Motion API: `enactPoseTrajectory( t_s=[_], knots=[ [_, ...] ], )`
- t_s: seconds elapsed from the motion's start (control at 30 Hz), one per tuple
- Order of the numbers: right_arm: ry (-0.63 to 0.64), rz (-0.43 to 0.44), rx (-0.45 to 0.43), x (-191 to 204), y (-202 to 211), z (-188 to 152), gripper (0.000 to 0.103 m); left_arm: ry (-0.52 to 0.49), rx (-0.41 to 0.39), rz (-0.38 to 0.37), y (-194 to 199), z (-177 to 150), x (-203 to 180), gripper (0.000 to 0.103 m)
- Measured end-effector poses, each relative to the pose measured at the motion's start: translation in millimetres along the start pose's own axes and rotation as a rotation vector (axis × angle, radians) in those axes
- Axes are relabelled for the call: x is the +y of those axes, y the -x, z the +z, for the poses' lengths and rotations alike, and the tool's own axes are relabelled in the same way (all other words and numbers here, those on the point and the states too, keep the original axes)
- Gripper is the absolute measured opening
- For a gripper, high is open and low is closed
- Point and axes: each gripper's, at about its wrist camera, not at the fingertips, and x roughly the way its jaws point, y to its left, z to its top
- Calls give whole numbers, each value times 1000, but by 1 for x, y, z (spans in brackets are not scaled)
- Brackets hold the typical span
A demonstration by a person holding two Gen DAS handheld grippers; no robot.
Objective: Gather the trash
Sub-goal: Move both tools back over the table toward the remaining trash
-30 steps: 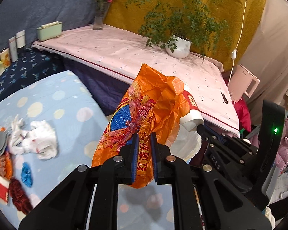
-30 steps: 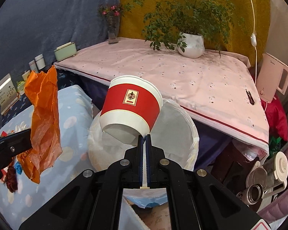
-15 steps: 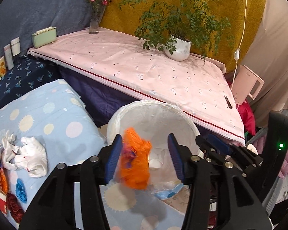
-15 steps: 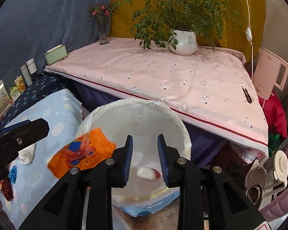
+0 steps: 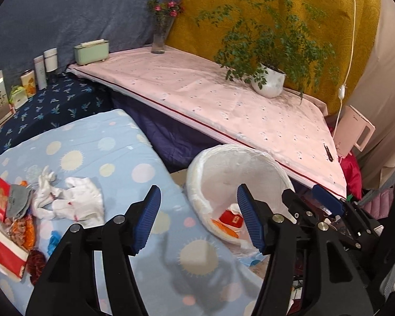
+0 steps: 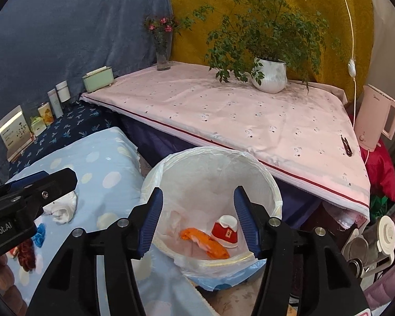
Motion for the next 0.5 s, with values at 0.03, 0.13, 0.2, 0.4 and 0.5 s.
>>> enactPoseTrajectory(
  t_s=[0.03,0.13,0.2,0.4,0.5],
  knots=[
    [8,3,-4,5,3,0,56,6,-3,8,3,-1,4,58],
    [26,30,-9,19,10,-1,57,29,-12,28,14,-6,18,59],
    [38,45,-12,29,15,-2,58,49,-17,38,22,-9,28,61],
    [74,89,-19,58,29,-6,61,96,-34,88,43,-19,57,63],
    [98,110,-18,74,35,-10,61,114,-38,114,51,-24,69,63]
  ],
)
